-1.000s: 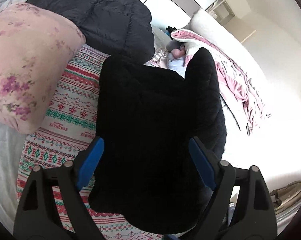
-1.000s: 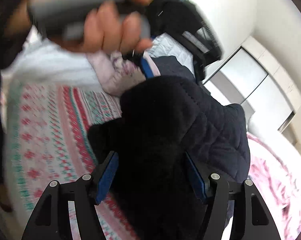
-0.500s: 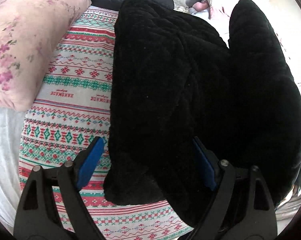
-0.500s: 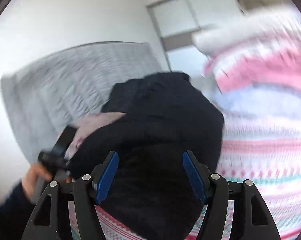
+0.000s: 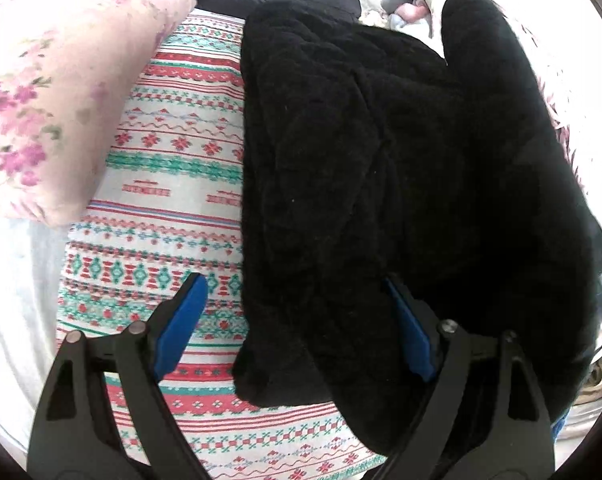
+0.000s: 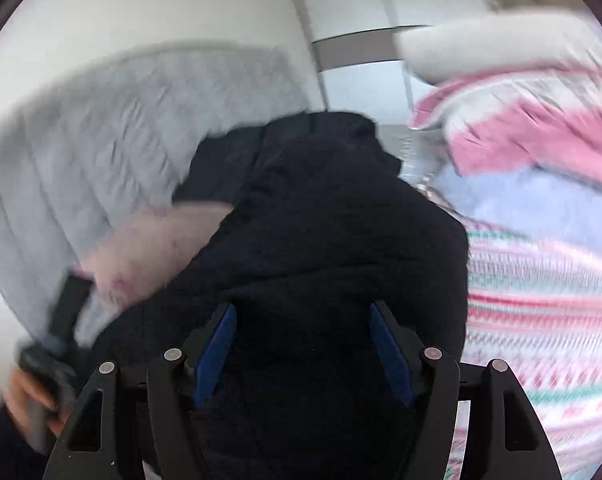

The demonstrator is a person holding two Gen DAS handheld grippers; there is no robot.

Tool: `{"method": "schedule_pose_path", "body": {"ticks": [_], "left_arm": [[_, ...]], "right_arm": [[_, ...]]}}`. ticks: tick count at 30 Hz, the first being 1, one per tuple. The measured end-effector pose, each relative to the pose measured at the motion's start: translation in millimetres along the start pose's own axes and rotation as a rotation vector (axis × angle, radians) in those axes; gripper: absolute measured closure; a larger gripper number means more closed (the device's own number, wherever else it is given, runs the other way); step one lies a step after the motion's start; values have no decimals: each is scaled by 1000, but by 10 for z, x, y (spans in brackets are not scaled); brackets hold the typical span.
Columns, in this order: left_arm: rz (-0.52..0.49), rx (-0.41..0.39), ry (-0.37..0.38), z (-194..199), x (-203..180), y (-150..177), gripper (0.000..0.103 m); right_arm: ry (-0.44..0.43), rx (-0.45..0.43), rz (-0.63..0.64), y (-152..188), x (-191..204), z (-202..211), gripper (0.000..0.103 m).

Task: Fold large clothes

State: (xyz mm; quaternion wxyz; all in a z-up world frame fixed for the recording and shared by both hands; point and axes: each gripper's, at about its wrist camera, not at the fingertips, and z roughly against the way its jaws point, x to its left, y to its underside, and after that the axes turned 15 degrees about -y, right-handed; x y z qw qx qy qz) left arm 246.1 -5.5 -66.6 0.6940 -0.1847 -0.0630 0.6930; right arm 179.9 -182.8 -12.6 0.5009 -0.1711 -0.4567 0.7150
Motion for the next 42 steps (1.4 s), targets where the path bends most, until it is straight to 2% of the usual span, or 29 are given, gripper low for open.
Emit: {"method": "schedule_pose_path", "body": {"ticks": [4, 7, 9, 13, 18, 20, 24, 28, 30, 32, 34, 36, 37, 39, 41, 42], "left_arm": [[93, -35, 27, 168, 292, -78, 17], [195, -75, 130, 312, 534, -129, 17], [222, -114, 160, 393, 570, -149, 17], [184, -111, 212, 364, 364, -225, 17], [151, -154, 215, 352, 7, -453, 17], [132, -168, 193, 295, -167, -578, 17], [129, -180, 122, 90, -402, -784, 17], [132, -147, 16, -186, -502, -909, 14], [142, -167, -5, -290, -535, -893, 12], [148, -181, -9, -298, -523, -900, 12], [150, -182, 0, -316, -496, -907, 12], [156, -181, 13, -353, -440, -919, 11], [160, -183, 16, -367, -408, -927, 11], [168, -190, 16, -400, -353, -933, 10], [168, -194, 24, -419, -331, -923, 10], [168, -195, 28, -433, -315, -921, 8]], "right_arm": [[11, 77, 102, 97, 145, -182, 33], [-20, 95, 147, 213, 221, -259, 33], [-18, 120, 197, 295, 311, -314, 32], [36, 183, 329, 466, 521, -470, 32], [27, 173, 351, 548, 569, -496, 32], [29, 173, 365, 565, 594, -502, 32], [-3, 166, 342, 573, 495, -467, 32], [-40, 174, 307, 471, 392, -453, 32], [-40, 180, 312, 389, 369, -441, 31], [-79, 185, 301, 227, 303, -390, 31], [-114, 147, 220, 33, 136, -305, 33], [-68, 99, 127, -201, -135, -275, 33], [-40, 95, 105, -277, -249, -305, 36], [-20, 102, 16, -419, -514, -442, 48], [-25, 99, -56, -506, -721, -558, 66], [-31, 101, -83, -538, -790, -623, 68]]}}
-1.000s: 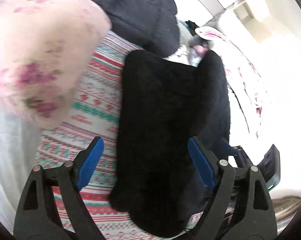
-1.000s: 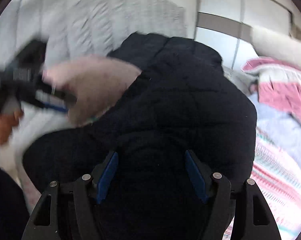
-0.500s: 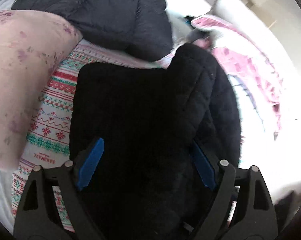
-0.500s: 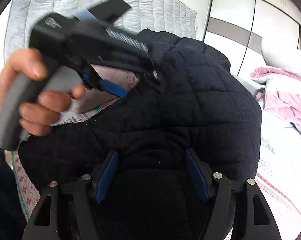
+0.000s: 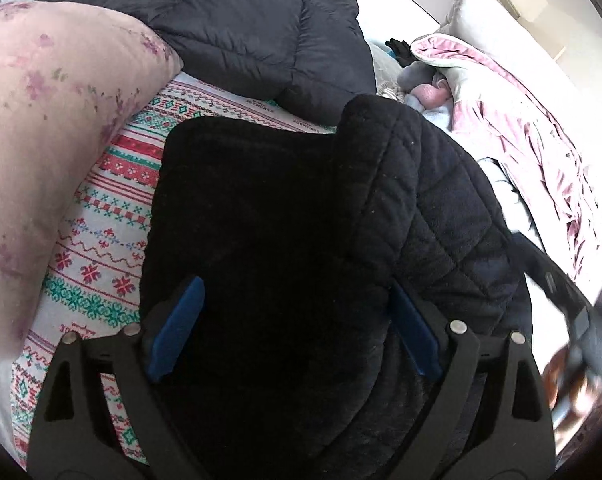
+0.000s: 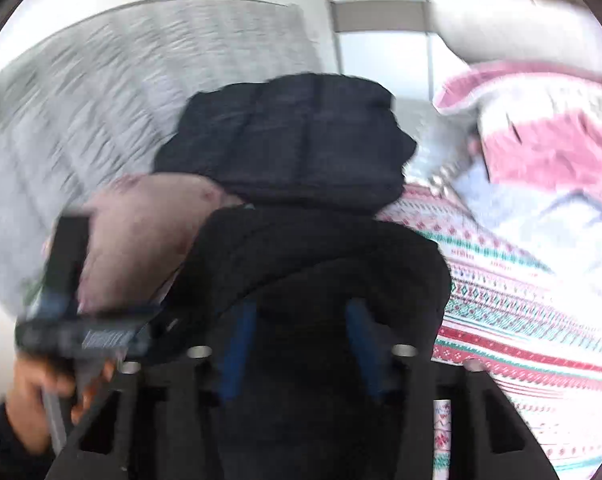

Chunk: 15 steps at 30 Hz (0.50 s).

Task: Fold large clothes

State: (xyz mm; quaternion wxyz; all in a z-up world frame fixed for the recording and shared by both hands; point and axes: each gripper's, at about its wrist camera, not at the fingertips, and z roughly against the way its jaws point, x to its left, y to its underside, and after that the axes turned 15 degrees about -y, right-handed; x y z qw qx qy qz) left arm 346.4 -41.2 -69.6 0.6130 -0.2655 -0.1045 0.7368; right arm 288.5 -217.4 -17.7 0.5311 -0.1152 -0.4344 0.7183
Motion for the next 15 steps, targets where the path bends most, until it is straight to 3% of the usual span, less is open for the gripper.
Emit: {"method": "schedule_pose_path", "body": {"ticks": [2, 4, 9, 15], "left_arm": [[-7, -4, -29, -50, 4, 15, 8], [-23, -16, -86, -127, -6, 39, 7], [29, 26, -61, -277, 133, 21, 7], [21, 19, -86, -359, 65, 37, 4]], "right_arm": [[-12, 73, -59, -95, -150, -279, 68], [48, 196, -34, -136, -109, -576, 68], [151, 434, 68, -190, -58, -1178, 68], [142, 435, 26, -39, -245, -1313, 69]]}}
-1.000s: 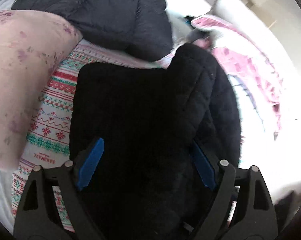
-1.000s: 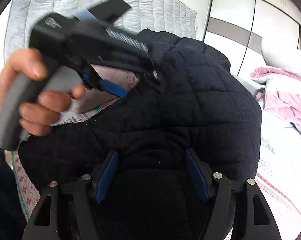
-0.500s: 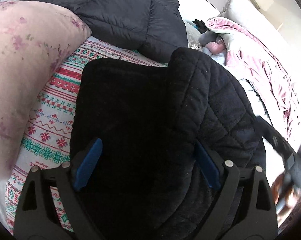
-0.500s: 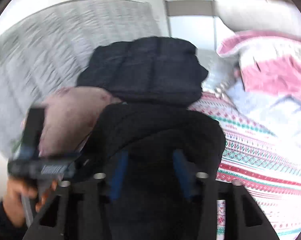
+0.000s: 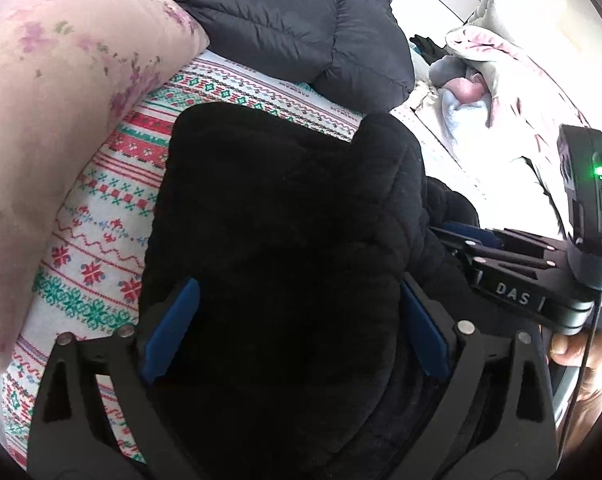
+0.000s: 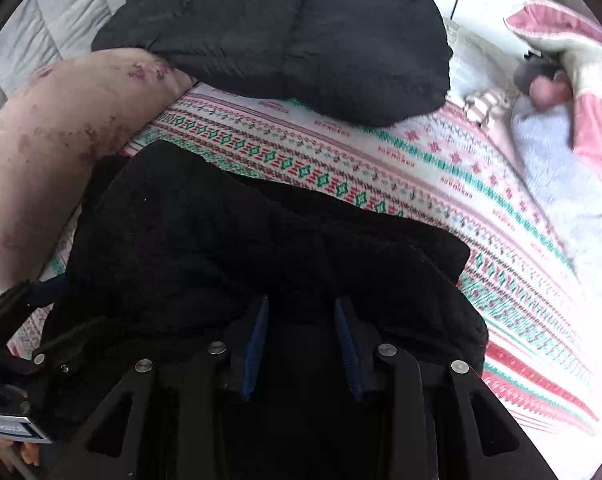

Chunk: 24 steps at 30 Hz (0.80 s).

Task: Fold large clothes

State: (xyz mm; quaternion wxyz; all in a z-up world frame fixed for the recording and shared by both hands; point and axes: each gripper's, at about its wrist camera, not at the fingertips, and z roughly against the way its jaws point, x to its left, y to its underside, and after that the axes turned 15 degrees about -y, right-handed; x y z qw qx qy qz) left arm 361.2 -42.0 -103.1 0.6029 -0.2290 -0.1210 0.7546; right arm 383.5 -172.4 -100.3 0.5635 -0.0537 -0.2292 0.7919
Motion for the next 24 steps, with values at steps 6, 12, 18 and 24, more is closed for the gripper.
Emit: {"method": "schedule_pose_path", "body": {"ticks": [6, 12, 18, 24], "left_arm": [[-26, -18, 41, 111, -7, 11, 2], [27, -7, 122, 454, 179, -4, 4], [-55, -79, 40, 765, 141, 213, 4], [-38, -59, 57, 688, 235, 248, 4]], "right_arm": [[95, -207, 16, 324, 208, 691, 64], [-46, -350, 6, 1266, 609, 1437, 45], [-73, -390, 33, 1638, 693, 1337, 44], [9, -381, 77, 1693, 777, 1051, 43]]}}
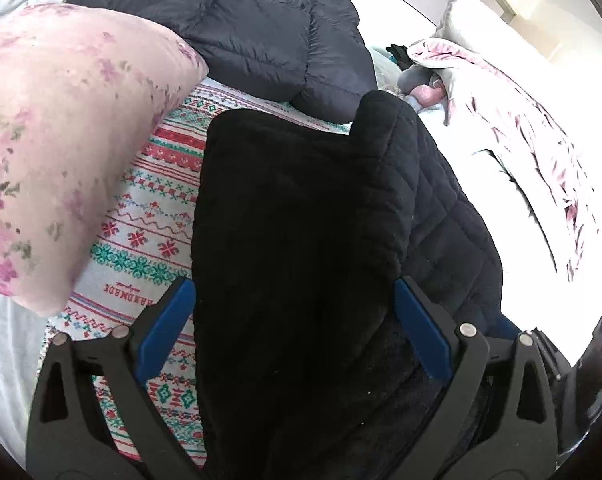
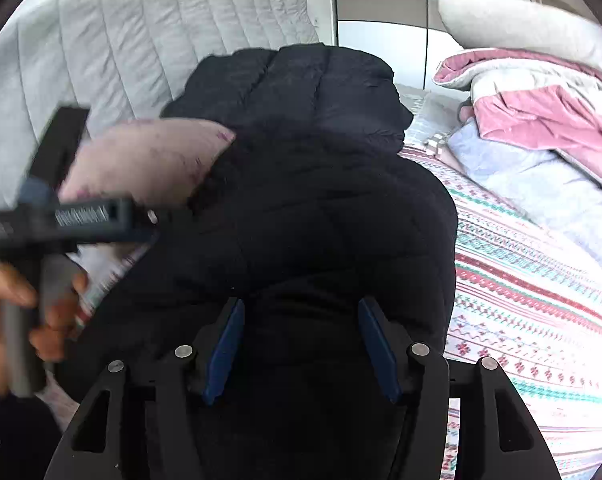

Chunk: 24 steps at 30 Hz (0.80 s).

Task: Fold large clothes

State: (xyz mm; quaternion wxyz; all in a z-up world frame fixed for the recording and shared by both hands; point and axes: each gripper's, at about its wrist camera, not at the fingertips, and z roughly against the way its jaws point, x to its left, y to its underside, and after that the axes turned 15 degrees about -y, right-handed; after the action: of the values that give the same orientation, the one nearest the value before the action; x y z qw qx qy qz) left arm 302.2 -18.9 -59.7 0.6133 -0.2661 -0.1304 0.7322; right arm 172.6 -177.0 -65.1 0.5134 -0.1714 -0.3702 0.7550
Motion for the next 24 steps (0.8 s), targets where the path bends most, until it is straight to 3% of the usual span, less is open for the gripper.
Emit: {"method": "schedule_pose_path", "body": {"ticks": [9, 16, 18, 21, 24], "left_arm": [[-85, -77, -75, 450, 129, 160, 4], [-80, -66, 73, 647, 317, 375, 4], [-79, -17, 100, 539, 324, 411, 4], [-44, 65, 148, 362, 378, 455, 4], [7, 87, 216, 388, 482, 421, 4]], "right_arm": [[-50, -80, -84, 22, -172, 270, 43], [-78, -95, -128, 24, -235, 377, 38], [-104, -99, -152, 7, -285, 399, 35], [-166, -110, -226, 36, -385, 495, 19], [-202, -134, -297, 70, -534, 605, 19]]}}
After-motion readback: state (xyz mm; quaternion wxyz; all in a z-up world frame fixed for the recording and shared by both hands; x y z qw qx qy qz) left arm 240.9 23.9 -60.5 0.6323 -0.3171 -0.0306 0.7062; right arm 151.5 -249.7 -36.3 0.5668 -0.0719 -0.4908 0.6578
